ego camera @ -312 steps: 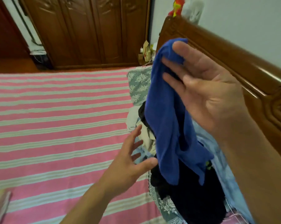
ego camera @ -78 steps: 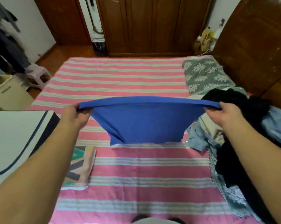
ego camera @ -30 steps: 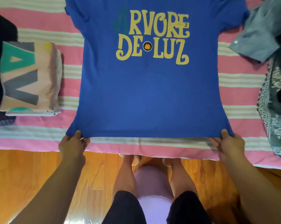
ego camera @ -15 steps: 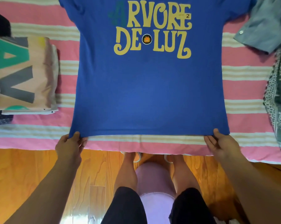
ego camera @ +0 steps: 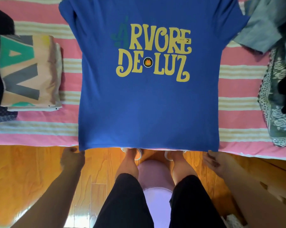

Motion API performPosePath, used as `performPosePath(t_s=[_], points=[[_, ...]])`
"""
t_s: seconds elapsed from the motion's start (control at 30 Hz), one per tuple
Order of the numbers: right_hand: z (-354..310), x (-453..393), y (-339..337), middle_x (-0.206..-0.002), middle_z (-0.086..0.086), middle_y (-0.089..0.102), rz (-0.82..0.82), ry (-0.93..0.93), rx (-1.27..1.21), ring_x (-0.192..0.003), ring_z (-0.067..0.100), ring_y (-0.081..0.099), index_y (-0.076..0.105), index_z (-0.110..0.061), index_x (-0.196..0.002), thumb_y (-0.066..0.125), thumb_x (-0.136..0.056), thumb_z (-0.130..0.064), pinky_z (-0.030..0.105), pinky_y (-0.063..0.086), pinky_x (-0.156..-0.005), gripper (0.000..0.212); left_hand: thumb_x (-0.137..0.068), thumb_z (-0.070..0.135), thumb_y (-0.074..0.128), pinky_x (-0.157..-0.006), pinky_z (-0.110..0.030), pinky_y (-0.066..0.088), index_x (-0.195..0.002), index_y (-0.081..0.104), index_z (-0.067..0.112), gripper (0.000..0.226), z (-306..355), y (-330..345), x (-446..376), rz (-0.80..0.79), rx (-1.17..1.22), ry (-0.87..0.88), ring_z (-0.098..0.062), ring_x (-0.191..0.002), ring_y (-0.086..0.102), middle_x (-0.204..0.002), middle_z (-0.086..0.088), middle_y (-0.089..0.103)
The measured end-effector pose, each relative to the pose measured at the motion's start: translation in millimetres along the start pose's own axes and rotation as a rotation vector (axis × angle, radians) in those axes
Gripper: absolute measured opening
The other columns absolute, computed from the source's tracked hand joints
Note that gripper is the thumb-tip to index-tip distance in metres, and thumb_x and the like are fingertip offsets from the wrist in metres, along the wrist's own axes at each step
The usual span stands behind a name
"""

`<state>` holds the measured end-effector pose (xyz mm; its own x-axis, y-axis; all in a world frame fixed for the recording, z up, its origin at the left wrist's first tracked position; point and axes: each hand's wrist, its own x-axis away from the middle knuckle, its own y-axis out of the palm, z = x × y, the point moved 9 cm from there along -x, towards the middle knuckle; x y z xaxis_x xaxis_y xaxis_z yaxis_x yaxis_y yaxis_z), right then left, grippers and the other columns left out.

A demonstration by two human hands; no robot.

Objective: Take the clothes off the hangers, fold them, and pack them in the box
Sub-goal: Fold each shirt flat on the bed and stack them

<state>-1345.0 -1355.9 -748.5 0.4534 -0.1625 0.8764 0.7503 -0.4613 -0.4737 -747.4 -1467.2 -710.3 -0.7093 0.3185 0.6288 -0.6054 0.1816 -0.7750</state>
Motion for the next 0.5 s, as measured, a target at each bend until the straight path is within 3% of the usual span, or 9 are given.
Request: performPosePath(t_s=[0.1, 0.2, 0.33, 0.5], points=[[-70.4, 11.1, -7.1, -0.086, 0.013, 0.06, 0.202, -0.107, 0.242, -0.072, 0.025, 0.057, 0.058, -0.001, -0.093, 0.061, -0.093, -0.003, 0.037, 0.052, -0.071, 0.004, -0.088, 0.009, 0.061, -0.089, -0.052, 0.046, -0.121, 0.054, 0.004, 0.034, 69.2, -11.8, 14.1, 0.117, -0.143, 0.194, -0.048, -0.107, 0.055, -0.126, -0.026, 0.051], [-170.3, 25.8, -10.0, -0.097, 0.019, 0.064, 0.355, -0.313, 0.396, -0.082, 0.034, 0.061, 0.061, 0.005, -0.107, 0.059, -0.088, 0.0, 0.035, 0.046, -0.071, 0.02, -0.088, 0.006, 0.057, -0.088, -0.049, 0.047, -0.117, 0.059, 0.004, 0.029, 167.7, 7.6, 40.5, 0.051, -0.124, 0.564, -0.043, -0.104, 0.056, -0.119, -0.022, 0.054], [-303.1, 58.6, 17.8, -0.101, 0.018, 0.066, 0.319, -0.649, 0.596, -0.096, 0.037, 0.065, 0.067, 0.002, -0.107, 0.056, -0.09, -0.005, 0.032, 0.046, -0.075, 0.022, -0.095, 0.01, 0.054, -0.096, -0.04, 0.046, -0.129, 0.061, 0.012, 0.034, 276.8, 61.0, 82.5, -0.18, -0.201, 0.862, -0.031, -0.115, 0.059, -0.131, -0.012, 0.056], [-407.1, 73.9, 44.7, -0.101, 0.016, 0.071, 0.277, -0.886, 0.631, -0.095, 0.034, 0.067, 0.071, -0.009, -0.101, 0.057, -0.088, -0.008, 0.037, 0.054, -0.084, 0.019, -0.1, 0.017, 0.054, -0.108, -0.043, 0.042, -0.149, 0.047, 0.019, 0.049, 361.4, 120.1, 121.5, -0.255, -0.397, 1.059, -0.028, -0.136, 0.045, -0.151, -0.006, 0.044]])
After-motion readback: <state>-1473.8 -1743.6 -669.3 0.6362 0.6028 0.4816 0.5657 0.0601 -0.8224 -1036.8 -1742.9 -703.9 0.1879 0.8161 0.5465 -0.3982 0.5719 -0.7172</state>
